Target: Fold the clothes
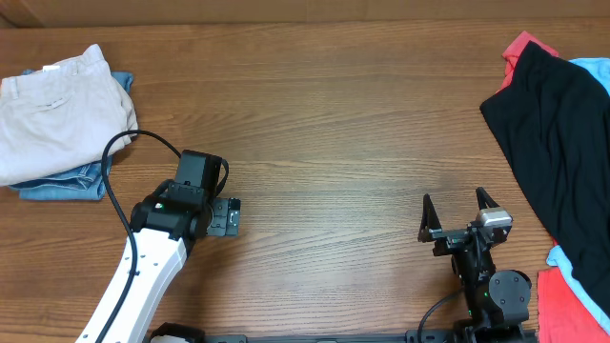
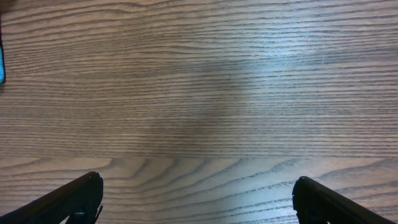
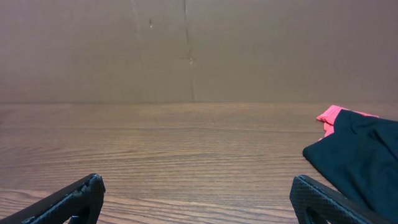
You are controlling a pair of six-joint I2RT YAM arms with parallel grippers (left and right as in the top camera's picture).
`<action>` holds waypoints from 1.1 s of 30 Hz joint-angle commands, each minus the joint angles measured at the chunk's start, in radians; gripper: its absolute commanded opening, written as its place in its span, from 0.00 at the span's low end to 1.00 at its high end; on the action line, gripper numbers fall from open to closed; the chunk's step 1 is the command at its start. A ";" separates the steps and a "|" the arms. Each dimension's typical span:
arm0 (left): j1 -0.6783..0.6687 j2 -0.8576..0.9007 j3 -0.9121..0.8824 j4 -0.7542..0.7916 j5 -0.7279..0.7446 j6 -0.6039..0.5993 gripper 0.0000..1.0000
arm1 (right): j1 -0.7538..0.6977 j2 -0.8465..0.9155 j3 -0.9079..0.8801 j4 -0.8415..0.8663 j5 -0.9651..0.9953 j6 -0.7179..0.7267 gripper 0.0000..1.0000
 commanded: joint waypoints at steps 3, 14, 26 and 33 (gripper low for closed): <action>0.001 -0.013 -0.004 0.001 -0.020 -0.010 1.00 | -0.006 -0.010 -0.010 0.006 -0.008 0.004 1.00; 0.047 -0.307 -0.044 0.019 -0.019 -0.002 1.00 | -0.006 -0.010 -0.010 0.006 -0.008 0.004 1.00; 0.198 -0.741 -0.382 0.305 0.201 0.040 1.00 | -0.006 -0.010 -0.010 0.006 -0.008 0.004 1.00; 0.196 -0.954 -0.605 0.591 0.223 0.024 1.00 | -0.006 -0.010 -0.010 0.006 -0.008 0.004 1.00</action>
